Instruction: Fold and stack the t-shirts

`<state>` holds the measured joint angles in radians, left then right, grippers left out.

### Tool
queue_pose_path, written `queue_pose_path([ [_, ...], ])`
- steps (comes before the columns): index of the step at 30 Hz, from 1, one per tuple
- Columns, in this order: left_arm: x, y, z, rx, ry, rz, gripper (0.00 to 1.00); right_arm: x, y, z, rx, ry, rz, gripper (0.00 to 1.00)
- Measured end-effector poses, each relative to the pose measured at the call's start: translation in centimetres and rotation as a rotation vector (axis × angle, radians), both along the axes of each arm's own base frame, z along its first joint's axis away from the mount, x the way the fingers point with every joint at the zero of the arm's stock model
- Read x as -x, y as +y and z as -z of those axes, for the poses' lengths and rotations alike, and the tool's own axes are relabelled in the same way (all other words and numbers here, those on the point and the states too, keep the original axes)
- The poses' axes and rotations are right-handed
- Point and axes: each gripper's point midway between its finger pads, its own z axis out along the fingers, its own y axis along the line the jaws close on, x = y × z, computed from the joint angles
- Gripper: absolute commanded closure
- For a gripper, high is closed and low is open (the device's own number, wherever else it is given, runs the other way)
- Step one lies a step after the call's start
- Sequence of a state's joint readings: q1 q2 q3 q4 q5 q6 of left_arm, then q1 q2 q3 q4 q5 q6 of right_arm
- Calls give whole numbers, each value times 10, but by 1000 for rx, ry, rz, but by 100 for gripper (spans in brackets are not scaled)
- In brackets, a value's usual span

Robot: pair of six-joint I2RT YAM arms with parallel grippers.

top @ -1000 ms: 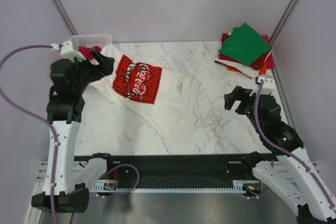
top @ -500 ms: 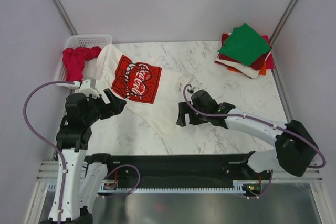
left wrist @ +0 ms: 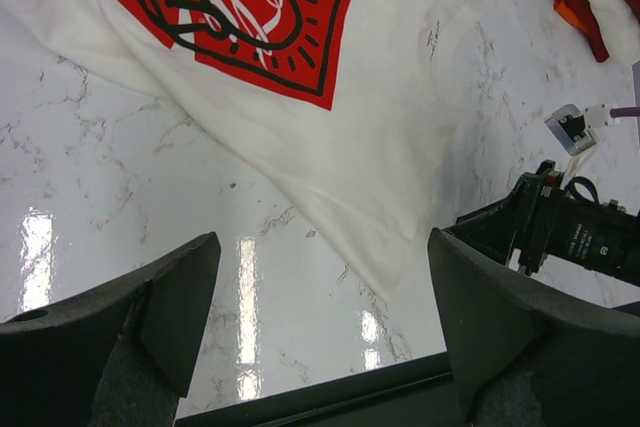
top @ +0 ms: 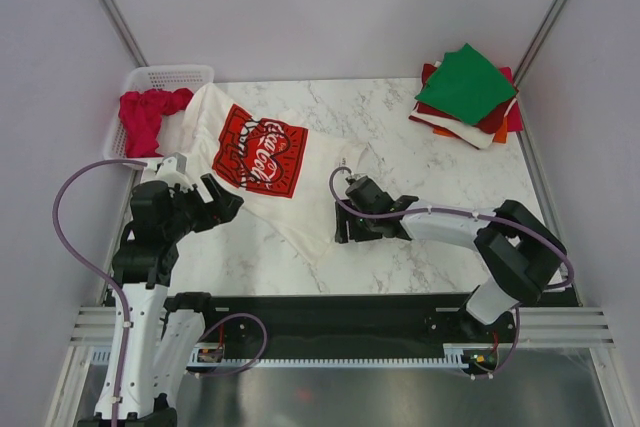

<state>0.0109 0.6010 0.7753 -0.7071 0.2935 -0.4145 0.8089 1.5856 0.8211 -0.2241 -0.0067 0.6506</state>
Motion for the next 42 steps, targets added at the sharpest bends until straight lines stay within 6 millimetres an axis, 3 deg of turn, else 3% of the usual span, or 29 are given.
queue_pose_path([
  [2,0,0,0,0,0,0,8,-6,4,0,-5,-14,5,34],
  [5,0,0,0,0,0,0,8,-13,9,2,-11,-33,12,47],
  [9,0,0,0,0,0,0,8,-19,12,5,-13,-46,22,76],
  [11,0,0,0,0,-1,0,8,-19,12,6,-14,-45,26,85],
  [12,0,0,0,0,-1,-1,8,-18,11,8,-11,-40,27,100],
  [17,0,0,0,0,0,-1,8,-14,6,6,-13,-38,30,100],
  [20,-1,0,0,0,2,-1,8,-17,-7,-14,-22,-51,41,100],
  [23,-1,0,2,0,8,0,8,-49,-41,-62,-49,-123,144,100],
  [26,-2,0,3,1,14,-2,12,-103,-120,-134,-106,-286,384,100],
  [27,-2,0,3,1,17,-2,12,-116,-157,-157,-110,-350,487,100],
  [29,-3,0,5,4,27,-3,13,-119,-210,-189,-99,-445,634,100],
  [31,-5,0,9,12,52,-8,14,-103,-228,-200,-91,-472,688,100],
  [33,-7,-6,15,16,81,8,16,-95,-226,-190,-101,-448,681,100],
  [36,-8,-22,28,8,152,62,16,-77,-223,-144,-77,-309,664,100],
  [39,-7,-38,50,-33,246,93,18,-62,-218,-112,-63,-193,641,100],
  [42,-8,-49,72,-85,328,91,20,-54,-212,-102,-76,-147,618,100],
])
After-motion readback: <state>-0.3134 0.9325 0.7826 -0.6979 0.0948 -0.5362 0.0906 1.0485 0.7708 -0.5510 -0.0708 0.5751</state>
